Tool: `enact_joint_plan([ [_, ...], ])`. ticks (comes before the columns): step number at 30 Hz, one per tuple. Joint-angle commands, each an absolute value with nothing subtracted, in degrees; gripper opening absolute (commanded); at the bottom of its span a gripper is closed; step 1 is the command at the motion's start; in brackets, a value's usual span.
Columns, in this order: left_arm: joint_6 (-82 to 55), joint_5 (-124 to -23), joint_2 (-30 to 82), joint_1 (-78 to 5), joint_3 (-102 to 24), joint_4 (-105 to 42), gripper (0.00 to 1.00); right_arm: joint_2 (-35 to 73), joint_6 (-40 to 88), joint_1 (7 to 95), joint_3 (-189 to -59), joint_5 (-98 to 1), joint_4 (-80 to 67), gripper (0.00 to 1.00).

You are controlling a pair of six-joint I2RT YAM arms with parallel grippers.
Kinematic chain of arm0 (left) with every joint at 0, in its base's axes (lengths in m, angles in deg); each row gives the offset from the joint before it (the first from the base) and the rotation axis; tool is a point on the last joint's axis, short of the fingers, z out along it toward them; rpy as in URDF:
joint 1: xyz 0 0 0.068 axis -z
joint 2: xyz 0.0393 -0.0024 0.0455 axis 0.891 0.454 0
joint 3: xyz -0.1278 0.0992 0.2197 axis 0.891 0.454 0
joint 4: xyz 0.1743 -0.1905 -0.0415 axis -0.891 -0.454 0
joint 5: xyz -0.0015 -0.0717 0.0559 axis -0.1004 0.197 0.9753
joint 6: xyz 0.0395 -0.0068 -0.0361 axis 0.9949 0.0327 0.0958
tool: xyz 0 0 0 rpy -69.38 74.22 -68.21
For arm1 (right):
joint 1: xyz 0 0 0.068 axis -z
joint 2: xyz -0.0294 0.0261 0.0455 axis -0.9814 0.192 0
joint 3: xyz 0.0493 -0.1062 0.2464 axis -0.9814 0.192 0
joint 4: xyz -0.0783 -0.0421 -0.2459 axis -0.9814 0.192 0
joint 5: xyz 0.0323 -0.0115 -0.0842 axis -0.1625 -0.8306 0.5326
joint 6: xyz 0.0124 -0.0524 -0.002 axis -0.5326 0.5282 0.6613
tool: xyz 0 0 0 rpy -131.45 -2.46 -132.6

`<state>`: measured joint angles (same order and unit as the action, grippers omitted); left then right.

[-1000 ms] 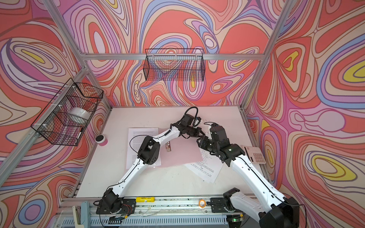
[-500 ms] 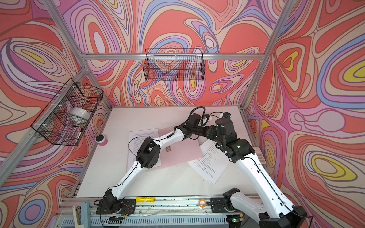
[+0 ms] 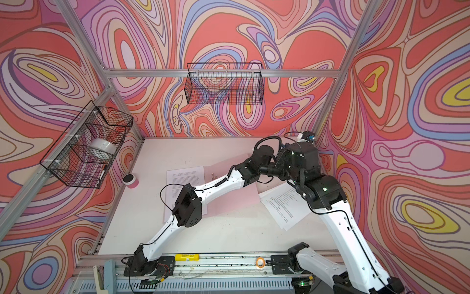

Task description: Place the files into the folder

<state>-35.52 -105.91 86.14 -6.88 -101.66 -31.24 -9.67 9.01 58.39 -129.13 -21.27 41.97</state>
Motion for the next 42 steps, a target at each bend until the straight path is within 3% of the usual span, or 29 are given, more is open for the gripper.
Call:
enact_joint_plan([
  [1,-35.6,-107.0,79.0,-6.9,-101.1,-31.8,0.00,-10.2,10.4,58.7,-134.2,-21.2,44.4,0.41],
  [8,-40.2,-105.8,65.8,-6.8,-91.2,-27.7,0.00,-6.2,14.6,58.7,-144.7,-19.3,45.7,0.42],
  [15,-38.5,-101.6,56.5,-7.5,-85.5,-33.8,0.00,-3.7,16.4,58.7,-151.0,-19.3,46.7,0.43],
  [23,-39.2,-95.7,44.2,-16.7,-67.3,-34.0,0.00,-1.1,17.3,58.7,-153.1,-22.4,46.5,0.45],
  [27,-38.7,-95.8,42.7,-21.6,-61.3,-33.6,0.00,1.3,16.9,59.3,-150.6,-24.3,44.9,0.47],
  [34,-34.5,-92.5,45.2,-30.3,-52.9,-32.3,0.00,4.1,12.5,64.5,-136.1,-38.0,39.7,0.46],
  [37,-32.3,-91.5,45.8,-30.9,-51.3,-33.8,0.00,3.2,10.6,64.5,-127.8,-42.6,37.5,0.46],
  [42,-29.2,-96.5,46.9,-30.2,-50.9,-35.6,0.00,2.8,10.9,64.5,-123.6,-42.1,38.2,0.47],
])
